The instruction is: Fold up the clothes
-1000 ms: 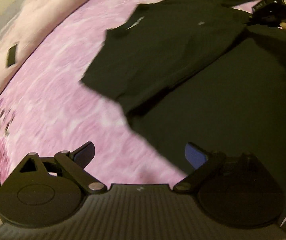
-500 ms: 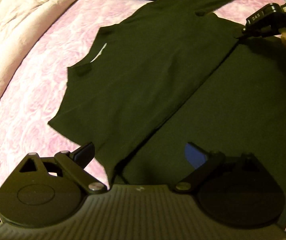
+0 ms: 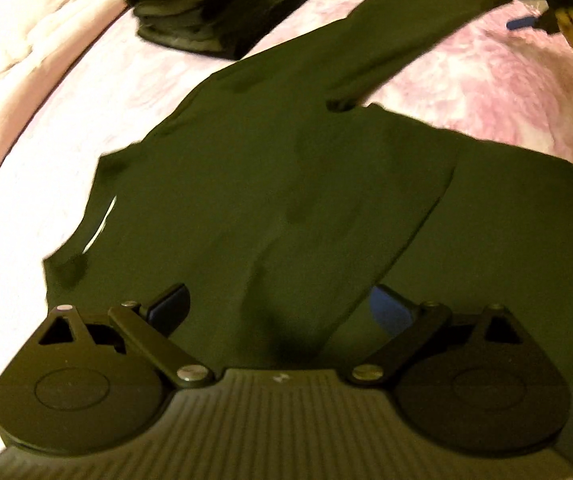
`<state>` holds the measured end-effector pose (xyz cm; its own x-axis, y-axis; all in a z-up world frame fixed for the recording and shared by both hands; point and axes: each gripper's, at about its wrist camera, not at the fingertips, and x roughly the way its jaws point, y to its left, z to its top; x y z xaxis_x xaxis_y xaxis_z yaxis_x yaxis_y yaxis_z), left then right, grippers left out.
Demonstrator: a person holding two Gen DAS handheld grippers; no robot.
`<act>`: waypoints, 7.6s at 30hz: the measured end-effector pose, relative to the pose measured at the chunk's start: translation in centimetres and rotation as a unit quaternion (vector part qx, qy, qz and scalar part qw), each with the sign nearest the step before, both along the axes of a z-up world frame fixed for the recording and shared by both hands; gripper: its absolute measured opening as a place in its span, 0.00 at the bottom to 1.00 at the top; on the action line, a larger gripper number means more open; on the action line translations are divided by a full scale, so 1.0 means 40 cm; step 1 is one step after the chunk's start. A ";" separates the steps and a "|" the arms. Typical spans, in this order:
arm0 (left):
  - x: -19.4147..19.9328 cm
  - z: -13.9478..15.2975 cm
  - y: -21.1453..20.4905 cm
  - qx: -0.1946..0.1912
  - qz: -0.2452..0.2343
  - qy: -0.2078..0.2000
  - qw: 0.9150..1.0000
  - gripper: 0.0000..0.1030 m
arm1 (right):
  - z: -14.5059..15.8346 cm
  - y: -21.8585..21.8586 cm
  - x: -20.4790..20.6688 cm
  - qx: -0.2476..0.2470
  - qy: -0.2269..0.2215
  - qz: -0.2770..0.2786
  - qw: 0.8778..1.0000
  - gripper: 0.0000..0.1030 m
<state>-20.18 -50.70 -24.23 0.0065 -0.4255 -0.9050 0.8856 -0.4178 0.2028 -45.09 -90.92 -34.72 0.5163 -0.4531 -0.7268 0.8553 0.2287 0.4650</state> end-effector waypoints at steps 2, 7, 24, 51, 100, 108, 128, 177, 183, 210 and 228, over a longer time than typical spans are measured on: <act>-0.025 -0.012 -0.025 0.004 -0.005 -0.005 1.000 0.92 | -0.022 -0.087 -0.031 0.007 -0.004 -0.027 1.000 0.58; -0.064 -0.030 -0.068 0.020 -0.014 -0.004 1.000 0.92 | -0.075 -0.200 -0.075 0.034 -0.068 -0.083 0.994 0.58; 0.251 0.112 0.112 -0.041 0.113 0.001 0.993 0.90 | 0.449 0.426 0.491 -0.347 0.038 0.251 0.903 0.02; 0.740 -0.052 0.004 -0.070 0.265 0.141 0.951 0.70 | 0.081 0.749 0.566 -0.263 0.226 0.491 0.799 0.86; 0.661 -0.169 -0.095 -0.046 0.121 0.019 0.991 0.37 | -0.062 0.500 0.594 -0.197 0.219 0.378 0.878 0.86; 0.605 -0.055 0.041 -0.028 0.151 -0.008 0.988 0.34 | 0.036 0.528 0.438 -0.172 0.223 0.339 0.898 0.86; 0.198 -0.076 0.631 0.112 0.151 0.020 0.982 0.50 | -0.008 0.758 0.081 -0.106 0.302 0.507 0.801 0.86; 0.017 0.070 0.913 0.000 0.081 -0.013 0.997 0.05 | 0.052 1.233 -0.202 -0.316 0.145 0.736 0.581 0.86; 0.051 0.110 0.886 0.010 0.114 0.019 0.993 0.05 | -0.004 1.304 -0.171 -0.404 0.145 0.718 0.548 0.85; 0.025 0.085 0.932 0.044 0.096 -0.028 0.994 0.04 | -0.033 0.891 -0.270 -0.411 0.302 0.724 0.465 0.01; -0.110 0.197 1.224 0.143 0.076 0.082 0.983 0.02 | 0.201 1.006 -0.562 -0.301 0.341 0.798 0.397 0.01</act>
<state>-24.56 -1.73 -16.36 -0.1061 -0.1583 -0.9817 0.9530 -0.2980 -0.0550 -67.56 -50.66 -26.69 0.2712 -0.1419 -0.9520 -0.7207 0.6257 -0.2986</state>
